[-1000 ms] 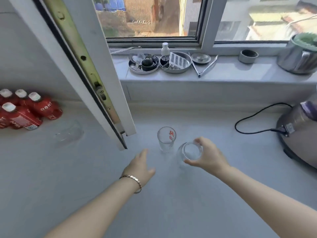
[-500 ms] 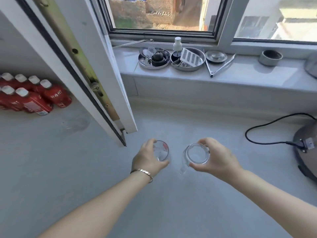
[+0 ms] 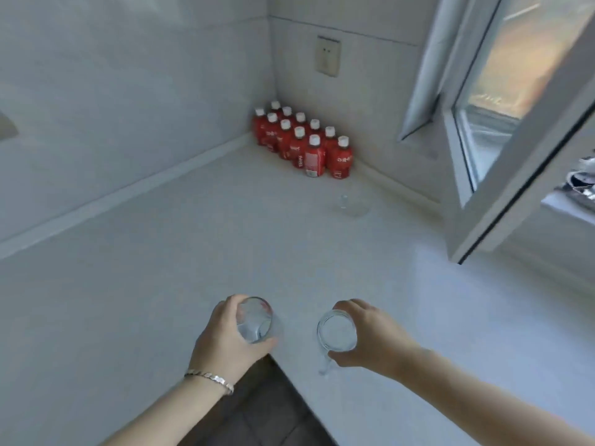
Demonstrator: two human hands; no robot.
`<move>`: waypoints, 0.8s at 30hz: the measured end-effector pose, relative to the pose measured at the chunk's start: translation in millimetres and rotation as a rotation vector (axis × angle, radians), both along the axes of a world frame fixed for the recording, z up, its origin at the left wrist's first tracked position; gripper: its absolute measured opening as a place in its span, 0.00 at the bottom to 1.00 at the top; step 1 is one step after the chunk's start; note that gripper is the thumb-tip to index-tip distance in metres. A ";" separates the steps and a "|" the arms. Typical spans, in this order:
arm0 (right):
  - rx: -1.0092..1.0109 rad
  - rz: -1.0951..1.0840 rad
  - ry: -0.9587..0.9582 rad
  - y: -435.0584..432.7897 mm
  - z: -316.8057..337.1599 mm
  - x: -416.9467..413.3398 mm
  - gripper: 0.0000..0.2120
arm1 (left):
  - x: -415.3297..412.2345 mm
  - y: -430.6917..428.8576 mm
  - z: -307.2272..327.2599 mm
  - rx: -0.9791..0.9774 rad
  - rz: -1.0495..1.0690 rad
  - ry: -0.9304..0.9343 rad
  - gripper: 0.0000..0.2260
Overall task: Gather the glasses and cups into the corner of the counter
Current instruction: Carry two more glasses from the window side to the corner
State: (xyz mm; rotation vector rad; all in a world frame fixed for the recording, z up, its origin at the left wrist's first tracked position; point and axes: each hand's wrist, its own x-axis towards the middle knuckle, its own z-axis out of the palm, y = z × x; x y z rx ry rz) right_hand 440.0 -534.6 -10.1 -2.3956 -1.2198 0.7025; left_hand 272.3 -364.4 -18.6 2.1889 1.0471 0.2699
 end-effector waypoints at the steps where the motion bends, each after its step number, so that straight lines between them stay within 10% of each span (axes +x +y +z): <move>1: 0.005 0.061 -0.009 27.4 3.3 -21.7 0.32 | -32.1 16.4 4.7 0.009 0.064 -0.015 0.31; 24: 0.044 0.912 0.035 443.3 41.5 -569.2 0.20 | -636.9 217.7 45.0 0.013 1.016 0.143 0.33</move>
